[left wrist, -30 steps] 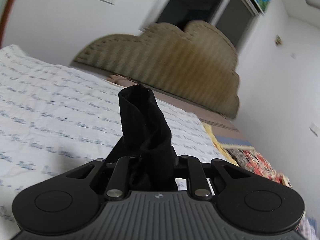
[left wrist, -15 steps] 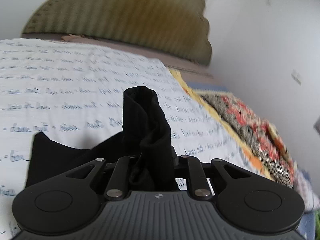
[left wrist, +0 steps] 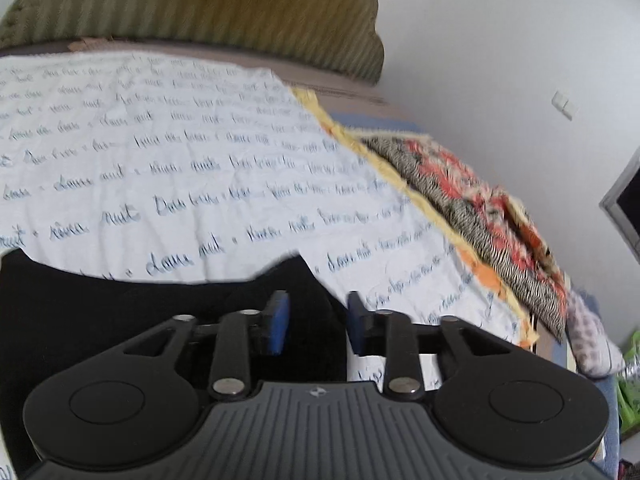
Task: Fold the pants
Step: 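Open both grippers and release the folded pants onto the bed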
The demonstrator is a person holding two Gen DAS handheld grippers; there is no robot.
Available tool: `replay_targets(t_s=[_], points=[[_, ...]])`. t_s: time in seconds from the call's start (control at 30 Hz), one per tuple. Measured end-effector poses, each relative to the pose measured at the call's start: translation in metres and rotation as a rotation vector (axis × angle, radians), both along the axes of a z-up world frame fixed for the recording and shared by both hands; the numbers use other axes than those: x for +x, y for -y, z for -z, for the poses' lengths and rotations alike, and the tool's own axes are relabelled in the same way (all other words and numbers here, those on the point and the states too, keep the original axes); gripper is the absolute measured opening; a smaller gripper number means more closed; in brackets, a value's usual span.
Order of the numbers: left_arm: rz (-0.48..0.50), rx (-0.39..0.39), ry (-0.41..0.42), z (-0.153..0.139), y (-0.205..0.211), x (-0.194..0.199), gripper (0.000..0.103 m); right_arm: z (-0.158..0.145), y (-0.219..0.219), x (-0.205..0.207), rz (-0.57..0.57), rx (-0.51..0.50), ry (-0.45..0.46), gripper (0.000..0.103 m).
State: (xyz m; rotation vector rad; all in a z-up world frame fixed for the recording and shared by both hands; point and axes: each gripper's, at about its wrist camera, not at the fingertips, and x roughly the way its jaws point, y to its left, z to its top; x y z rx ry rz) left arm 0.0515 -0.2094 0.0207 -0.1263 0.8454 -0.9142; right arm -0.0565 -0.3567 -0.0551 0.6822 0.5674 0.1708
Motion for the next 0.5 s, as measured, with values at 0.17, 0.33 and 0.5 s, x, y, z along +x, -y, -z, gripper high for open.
replay_targets(t_s=[0.17,0.33,0.5], points=[[-0.152,-0.014,0.046,-0.004,-0.043,0.009,0.081,0.014,0.016,-0.003,0.018,0.174,-0.040,0.025],[-0.218,0.031,-0.036,0.025,-0.097,0.017,0.081,-0.001,0.025,-0.029,-0.025,0.131,-0.033,0.044],[-0.227,0.123,-0.033,0.062,-0.130,-0.001,0.081,-0.029,0.048,-0.067,0.011,-0.096,-0.036,0.054]])
